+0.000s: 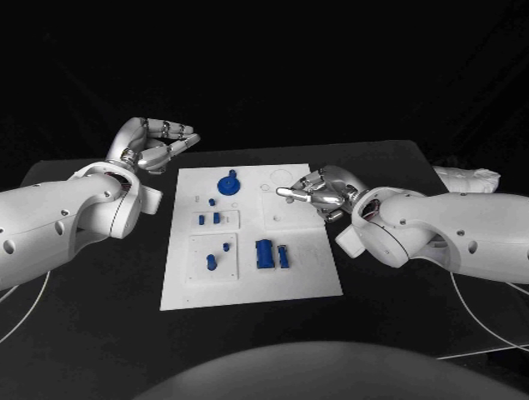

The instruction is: Assemble the parts on the task board

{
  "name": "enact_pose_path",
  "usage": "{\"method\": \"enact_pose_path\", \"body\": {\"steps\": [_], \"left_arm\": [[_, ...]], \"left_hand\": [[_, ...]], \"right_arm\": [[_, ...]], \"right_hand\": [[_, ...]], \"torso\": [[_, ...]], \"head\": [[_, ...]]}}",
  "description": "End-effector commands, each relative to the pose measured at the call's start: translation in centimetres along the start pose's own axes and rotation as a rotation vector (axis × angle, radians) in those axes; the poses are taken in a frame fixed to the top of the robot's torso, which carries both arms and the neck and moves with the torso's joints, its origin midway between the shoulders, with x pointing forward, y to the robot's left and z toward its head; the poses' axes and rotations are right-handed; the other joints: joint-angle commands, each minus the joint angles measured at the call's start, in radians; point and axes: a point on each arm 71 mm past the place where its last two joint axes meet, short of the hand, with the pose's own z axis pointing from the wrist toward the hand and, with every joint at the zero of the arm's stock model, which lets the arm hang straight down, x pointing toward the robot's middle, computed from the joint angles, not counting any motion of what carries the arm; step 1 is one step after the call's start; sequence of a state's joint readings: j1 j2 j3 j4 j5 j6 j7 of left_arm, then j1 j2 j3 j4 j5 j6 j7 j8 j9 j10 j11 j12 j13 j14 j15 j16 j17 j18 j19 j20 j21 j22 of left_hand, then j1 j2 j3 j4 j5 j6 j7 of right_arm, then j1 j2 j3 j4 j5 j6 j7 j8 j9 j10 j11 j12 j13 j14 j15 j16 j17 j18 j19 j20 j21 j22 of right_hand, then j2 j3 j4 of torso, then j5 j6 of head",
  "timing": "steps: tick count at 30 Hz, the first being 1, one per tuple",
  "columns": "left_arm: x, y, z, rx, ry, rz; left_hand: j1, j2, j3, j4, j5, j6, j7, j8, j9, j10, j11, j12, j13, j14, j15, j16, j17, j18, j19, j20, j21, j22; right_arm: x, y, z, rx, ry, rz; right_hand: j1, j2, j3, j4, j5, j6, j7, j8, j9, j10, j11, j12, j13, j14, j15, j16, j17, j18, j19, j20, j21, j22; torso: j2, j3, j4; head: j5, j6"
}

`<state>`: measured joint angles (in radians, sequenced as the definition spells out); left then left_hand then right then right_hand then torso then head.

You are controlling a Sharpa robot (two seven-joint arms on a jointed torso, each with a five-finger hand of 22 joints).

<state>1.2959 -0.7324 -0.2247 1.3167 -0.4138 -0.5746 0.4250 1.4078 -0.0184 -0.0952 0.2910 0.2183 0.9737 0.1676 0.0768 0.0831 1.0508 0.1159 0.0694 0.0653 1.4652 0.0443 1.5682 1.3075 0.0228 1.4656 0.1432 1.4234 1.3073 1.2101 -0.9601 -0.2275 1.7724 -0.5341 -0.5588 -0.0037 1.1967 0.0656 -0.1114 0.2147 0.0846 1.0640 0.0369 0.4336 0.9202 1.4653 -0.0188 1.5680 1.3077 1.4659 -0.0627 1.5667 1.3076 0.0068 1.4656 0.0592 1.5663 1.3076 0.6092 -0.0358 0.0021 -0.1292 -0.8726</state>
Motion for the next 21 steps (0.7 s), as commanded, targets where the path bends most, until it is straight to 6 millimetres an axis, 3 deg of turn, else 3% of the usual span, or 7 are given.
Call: {"method": "enact_pose_path", "body": {"steps": [1, 3, 7, 14, 17, 19, 21], "left_arm": [[0.1, -0.2, 0.0, 0.015, 0.007, -0.001], [0.1, -0.2, 0.0, 0.014, 0.006, 0.000], [0.1, -0.2, 0.0, 0.013, 0.006, 0.000], [0.1, -0.2, 0.0, 0.013, 0.008, -0.001], [0.1, -0.2, 0.0, 0.013, 0.009, -0.001], [0.1, -0.2, 0.0, 0.012, 0.009, -0.002], [0.1, -0.2, 0.0, 0.012, 0.010, -0.002]], "left_hand": [[-0.003, 0.009, -0.004, 0.001, 0.001, 0.006, -0.001, -0.006, -0.002, -0.002, 0.000, -0.004, -0.001, 0.106, 0.002, 0.003, 0.263, 0.012, 0.013, 0.003, -0.006, 0.217], [-0.003, 0.009, -0.004, 0.001, 0.001, 0.006, -0.001, -0.006, -0.002, -0.002, 0.000, -0.004, -0.001, 0.106, 0.002, 0.003, 0.263, 0.012, 0.013, 0.003, -0.006, 0.217], [-0.003, 0.009, -0.004, 0.001, 0.001, 0.006, -0.001, -0.006, -0.002, -0.002, 0.000, -0.004, -0.001, 0.106, 0.002, 0.003, 0.263, 0.012, 0.013, 0.003, -0.006, 0.217], [-0.003, 0.009, -0.004, 0.001, 0.001, 0.006, -0.001, -0.006, -0.002, -0.002, 0.000, -0.004, -0.001, 0.106, 0.002, 0.003, 0.263, 0.012, 0.013, 0.003, -0.006, 0.217], [-0.003, 0.009, -0.004, 0.001, 0.001, 0.006, -0.001, -0.006, -0.002, -0.002, 0.000, -0.004, -0.001, 0.106, 0.002, 0.003, 0.263, 0.012, 0.013, 0.003, -0.006, 0.217], [-0.003, 0.009, -0.004, 0.001, 0.001, 0.006, -0.001, -0.006, -0.002, -0.002, 0.000, -0.004, -0.001, 0.106, 0.002, 0.003, 0.263, 0.012, 0.013, 0.003, -0.006, 0.217], [-0.003, 0.009, -0.004, 0.001, 0.001, 0.006, -0.001, -0.006, -0.002, -0.002, 0.000, -0.004, -0.001, 0.106, 0.002, 0.003, 0.263, 0.012, 0.013, 0.003, -0.006, 0.217]], "right_arm": [[0.8, -1.0, -0.2, 0.110, 0.126, -0.092], [1.2, -1.6, -0.5, 0.181, 0.197, -0.149], [1.8, -2.7, -1.0, 0.293, 0.291, -0.242], [2.8, -4.4, -1.5, 0.423, 0.366, -0.354], [3.1, -4.8, -1.5, 0.448, 0.380, -0.378], [3.3, -4.9, -1.4, 0.458, 0.389, -0.394], [3.5, -5.0, -1.3, 0.464, 0.395, -0.410]], "right_hand": [[-0.040, 0.004, -0.025, 0.025, -0.017, 0.009, -0.022, 0.071, 0.070, 0.106, -0.022, 0.003, 0.263, 0.105, -0.021, 0.004, 0.263, -0.007, 0.105, -0.026, 0.004, 0.263], [-0.051, 0.010, -0.035, 0.035, -0.025, 0.001, -0.032, 0.103, 0.112, 0.106, -0.031, 0.003, 0.263, 0.105, -0.032, 0.004, 0.263, -0.007, 0.105, -0.036, 0.004, 0.263], [-0.059, 0.020, -0.041, 0.042, -0.029, 0.006, -0.039, 0.140, 0.156, 0.106, -0.039, 0.003, 0.263, 0.105, -0.038, 0.004, 0.263, -0.007, 0.105, -0.045, 0.004, 0.263], [-0.059, 0.027, -0.049, 0.037, -0.032, 0.076, -0.047, 0.347, 0.309, 0.106, -0.048, 0.003, 0.263, 0.105, -0.047, 0.004, 0.263, -0.007, 0.105, -0.055, 0.004, 0.263], [-0.059, 0.029, -0.051, 0.034, -0.032, 0.101, -0.050, 0.416, 0.357, 0.106, -0.050, 0.003, 0.263, 0.105, -0.049, 0.004, 0.263, -0.007, 0.105, -0.057, 0.004, 0.263], [-0.061, 0.031, -0.052, 0.033, -0.032, 0.112, -0.050, 0.443, 0.375, 0.106, -0.051, 0.003, 0.263, 0.105, -0.050, 0.004, 0.263, -0.007, 0.105, -0.057, 0.004, 0.263], [-0.060, 0.032, -0.052, 0.033, -0.033, 0.111, -0.051, 0.446, 0.379, 0.106, -0.051, 0.003, 0.263, 0.105, -0.050, 0.004, 0.263, -0.007, 0.105, -0.058, 0.004, 0.263]], "torso": [[0.000, -0.0012, -0.0013], [0.000, -0.0016, -0.0021], [0.001, -0.0013, -0.0016], [0.001, -0.0001, -0.0022], [0.002, 0.0007, -0.0017], [0.001, 0.0009, -0.0015], [0.001, 0.0002, -0.0009]], "head": [[0.003, 0.000], [0.003, 0.000], [0.000, 0.000], [0.001, 0.000], [0.001, 0.000], [0.001, 0.000], [0.000, 0.000]]}}
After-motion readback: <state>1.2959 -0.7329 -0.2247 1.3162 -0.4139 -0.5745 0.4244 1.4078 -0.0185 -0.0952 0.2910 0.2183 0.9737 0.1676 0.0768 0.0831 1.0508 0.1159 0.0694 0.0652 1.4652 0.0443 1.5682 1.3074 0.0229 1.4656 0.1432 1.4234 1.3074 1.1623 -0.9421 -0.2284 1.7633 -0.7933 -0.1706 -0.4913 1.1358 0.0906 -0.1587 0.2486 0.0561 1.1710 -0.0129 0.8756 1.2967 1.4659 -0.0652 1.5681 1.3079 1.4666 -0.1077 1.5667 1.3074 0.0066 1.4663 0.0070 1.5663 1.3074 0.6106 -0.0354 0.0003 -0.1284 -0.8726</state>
